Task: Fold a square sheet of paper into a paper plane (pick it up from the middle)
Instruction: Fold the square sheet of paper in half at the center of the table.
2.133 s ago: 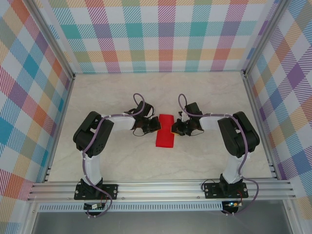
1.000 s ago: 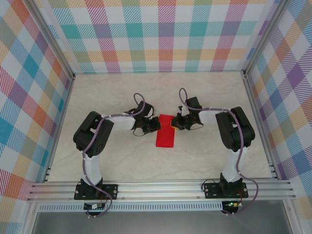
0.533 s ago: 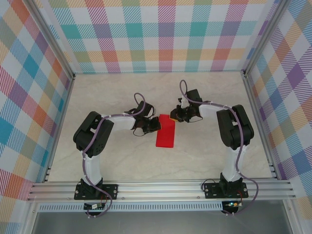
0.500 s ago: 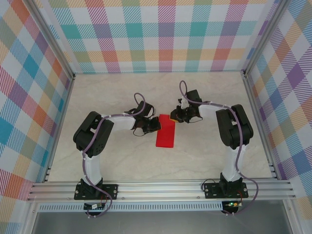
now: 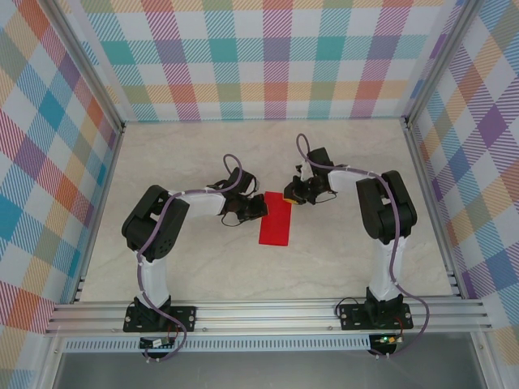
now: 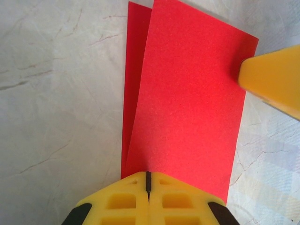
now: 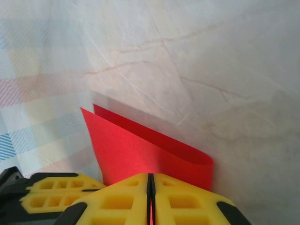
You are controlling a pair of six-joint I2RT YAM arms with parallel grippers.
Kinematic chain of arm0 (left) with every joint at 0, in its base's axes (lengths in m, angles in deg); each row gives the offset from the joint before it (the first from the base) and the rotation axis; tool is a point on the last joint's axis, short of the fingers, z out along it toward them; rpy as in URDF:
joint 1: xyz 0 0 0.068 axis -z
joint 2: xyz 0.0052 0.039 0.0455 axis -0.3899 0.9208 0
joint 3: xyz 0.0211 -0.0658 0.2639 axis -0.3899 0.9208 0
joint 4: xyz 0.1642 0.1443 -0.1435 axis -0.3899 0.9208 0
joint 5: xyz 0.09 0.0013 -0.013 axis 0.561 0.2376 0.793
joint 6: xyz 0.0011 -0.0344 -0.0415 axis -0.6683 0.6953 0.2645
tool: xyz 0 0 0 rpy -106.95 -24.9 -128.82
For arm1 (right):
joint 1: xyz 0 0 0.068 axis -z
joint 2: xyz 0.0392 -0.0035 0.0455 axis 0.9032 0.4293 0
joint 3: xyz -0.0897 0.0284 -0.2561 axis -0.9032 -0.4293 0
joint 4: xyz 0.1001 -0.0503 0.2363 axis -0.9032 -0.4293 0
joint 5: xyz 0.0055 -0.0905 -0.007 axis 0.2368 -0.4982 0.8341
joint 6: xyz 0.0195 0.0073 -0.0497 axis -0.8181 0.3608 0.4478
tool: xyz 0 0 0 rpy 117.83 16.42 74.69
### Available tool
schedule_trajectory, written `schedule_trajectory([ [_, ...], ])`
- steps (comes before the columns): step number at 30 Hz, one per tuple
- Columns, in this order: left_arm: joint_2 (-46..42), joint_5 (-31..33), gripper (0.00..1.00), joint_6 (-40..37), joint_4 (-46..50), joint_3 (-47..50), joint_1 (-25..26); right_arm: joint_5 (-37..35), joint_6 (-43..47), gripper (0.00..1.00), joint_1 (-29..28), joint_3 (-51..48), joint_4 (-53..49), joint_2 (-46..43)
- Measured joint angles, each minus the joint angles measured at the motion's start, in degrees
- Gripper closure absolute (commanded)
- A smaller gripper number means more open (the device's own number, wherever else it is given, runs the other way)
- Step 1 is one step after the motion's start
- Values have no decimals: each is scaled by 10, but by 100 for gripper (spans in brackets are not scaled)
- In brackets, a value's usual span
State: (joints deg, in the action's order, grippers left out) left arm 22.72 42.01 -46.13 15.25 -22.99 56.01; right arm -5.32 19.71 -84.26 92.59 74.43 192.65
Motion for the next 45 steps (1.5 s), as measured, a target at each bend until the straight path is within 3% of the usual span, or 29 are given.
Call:
schedule_trajectory([
  [45,0,5,100,-2,7,-3,2,25,-1,87,27,67,-20,65],
])
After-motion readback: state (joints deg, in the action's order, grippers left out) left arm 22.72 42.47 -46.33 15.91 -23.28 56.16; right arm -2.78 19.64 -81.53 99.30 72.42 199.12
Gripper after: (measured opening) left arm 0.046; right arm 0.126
